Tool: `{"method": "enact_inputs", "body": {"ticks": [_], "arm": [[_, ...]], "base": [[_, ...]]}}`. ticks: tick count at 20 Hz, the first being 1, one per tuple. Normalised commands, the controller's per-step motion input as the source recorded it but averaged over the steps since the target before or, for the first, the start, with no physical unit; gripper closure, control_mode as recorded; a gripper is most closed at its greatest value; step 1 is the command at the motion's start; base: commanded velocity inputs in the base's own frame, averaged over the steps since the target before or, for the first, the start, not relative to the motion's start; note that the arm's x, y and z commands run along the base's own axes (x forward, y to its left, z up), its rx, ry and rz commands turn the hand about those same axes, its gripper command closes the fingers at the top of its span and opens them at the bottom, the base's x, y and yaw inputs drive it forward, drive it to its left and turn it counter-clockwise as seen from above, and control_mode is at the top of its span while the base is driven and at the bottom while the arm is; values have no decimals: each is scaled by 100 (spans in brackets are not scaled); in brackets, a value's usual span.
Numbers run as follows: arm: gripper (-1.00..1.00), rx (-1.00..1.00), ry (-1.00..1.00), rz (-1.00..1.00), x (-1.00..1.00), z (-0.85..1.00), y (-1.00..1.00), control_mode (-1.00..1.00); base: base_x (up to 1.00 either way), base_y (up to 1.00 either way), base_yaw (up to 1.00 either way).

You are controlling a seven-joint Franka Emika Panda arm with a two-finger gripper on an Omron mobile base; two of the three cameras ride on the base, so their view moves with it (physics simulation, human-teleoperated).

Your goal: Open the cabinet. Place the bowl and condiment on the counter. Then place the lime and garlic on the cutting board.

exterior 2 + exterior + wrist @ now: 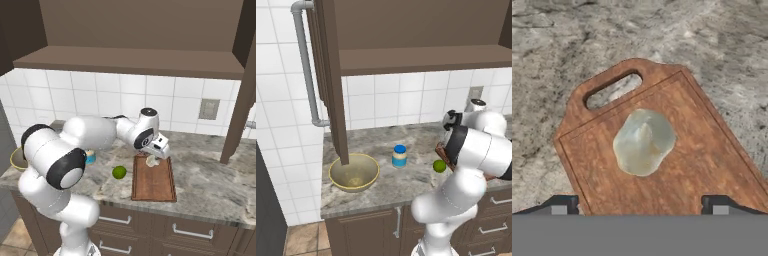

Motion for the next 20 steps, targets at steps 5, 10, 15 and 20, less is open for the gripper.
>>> {"method": "enact_inputs", "body": {"ticks": [5,10,15,20], "arm": [[-100,0,-2,-9,-84,22,92,-100],[-100,0,2,-8,-44,-5,81,-100],[-100,-1,11,-7,11,-51,26,-100],[-100,0,3,-5,48,-24,0,-100]], "base": [[0,0,0],[0,0,0],[0,0,0],[0,0,0]]}}
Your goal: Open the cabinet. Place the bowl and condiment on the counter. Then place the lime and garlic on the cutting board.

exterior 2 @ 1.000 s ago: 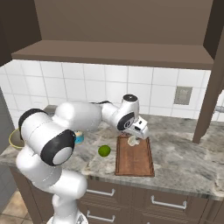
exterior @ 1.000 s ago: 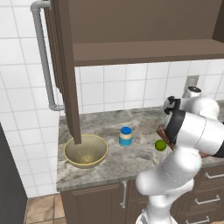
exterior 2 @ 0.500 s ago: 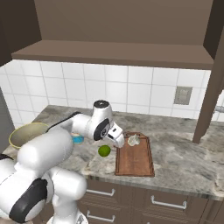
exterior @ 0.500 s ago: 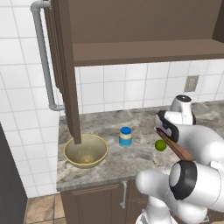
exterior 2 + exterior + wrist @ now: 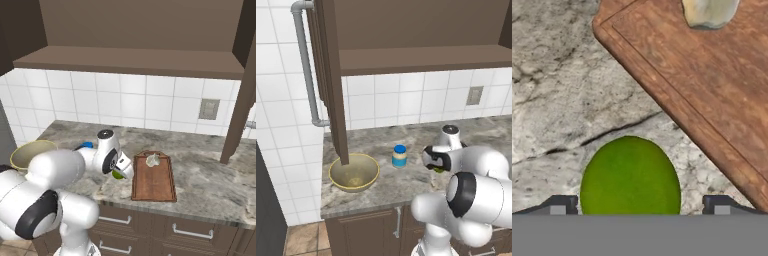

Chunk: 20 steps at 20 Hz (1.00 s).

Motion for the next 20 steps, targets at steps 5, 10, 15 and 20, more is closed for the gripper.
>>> {"method": "enact_inputs", "body": {"ticks": [5,10,15,20], "arm": [[-100,0,0,-4,41,-13,0,-100],[100,0,1,-3,10,-8,0,-100],[100,0,4,-3,-2,-2,0,-100],[100,1,0,-3,-26,20,-9,-100]], "base": [[0,0,0],[0,0,0],[0,0,0],[0,0,0]]}}
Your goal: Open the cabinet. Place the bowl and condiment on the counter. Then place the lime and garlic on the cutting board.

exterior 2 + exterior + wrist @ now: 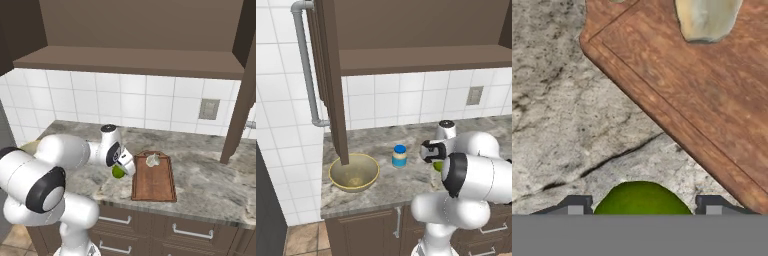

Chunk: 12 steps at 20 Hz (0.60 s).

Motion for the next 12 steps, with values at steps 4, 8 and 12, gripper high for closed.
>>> {"method": "enact_inputs", "body": {"ticks": [4,8,12], "arm": [[100,8,0,-6,-40,96,-63,-100],[100,6,4,-5,-6,39,-100,-100],[100,1,11,0,5,0,-88,-100]], "base": [[0,0,0],[0,0,0],[0,0,0]]}}
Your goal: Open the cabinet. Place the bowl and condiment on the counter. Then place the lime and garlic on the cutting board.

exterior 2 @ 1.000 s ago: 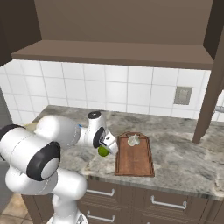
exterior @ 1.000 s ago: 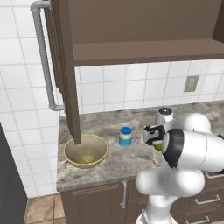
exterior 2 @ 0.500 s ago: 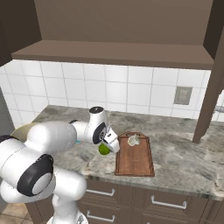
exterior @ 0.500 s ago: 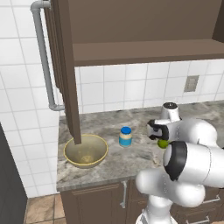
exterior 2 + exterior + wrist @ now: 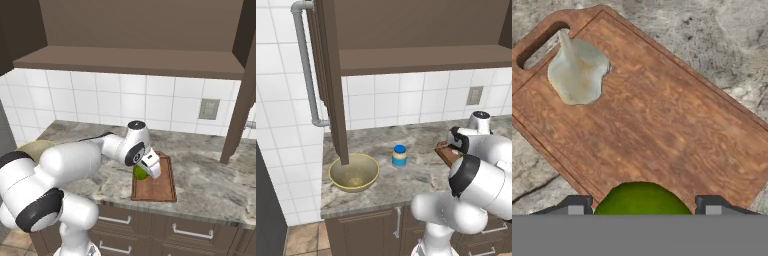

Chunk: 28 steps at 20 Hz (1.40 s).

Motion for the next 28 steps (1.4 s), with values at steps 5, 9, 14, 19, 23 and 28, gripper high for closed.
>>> {"method": "enact_inputs", "body": {"ticks": [5,9,14,19,23,28], "arm": [[100,0,4,0,9,-1,-50,-100],[-100,0,0,0,0,0,-15,-100],[-100,0,0,0,-9,2,0,-100],[-100,0,0,0,-9,20,2,-100],[-100,0,-3,0,-54,72,20,-100],[-100,-8,0,0,-100,84,95,-100]], "base": [[0,0,0],[0,0,0],[0,0,0],[0,0,0],[0,0,0],[0,0,0]]}}
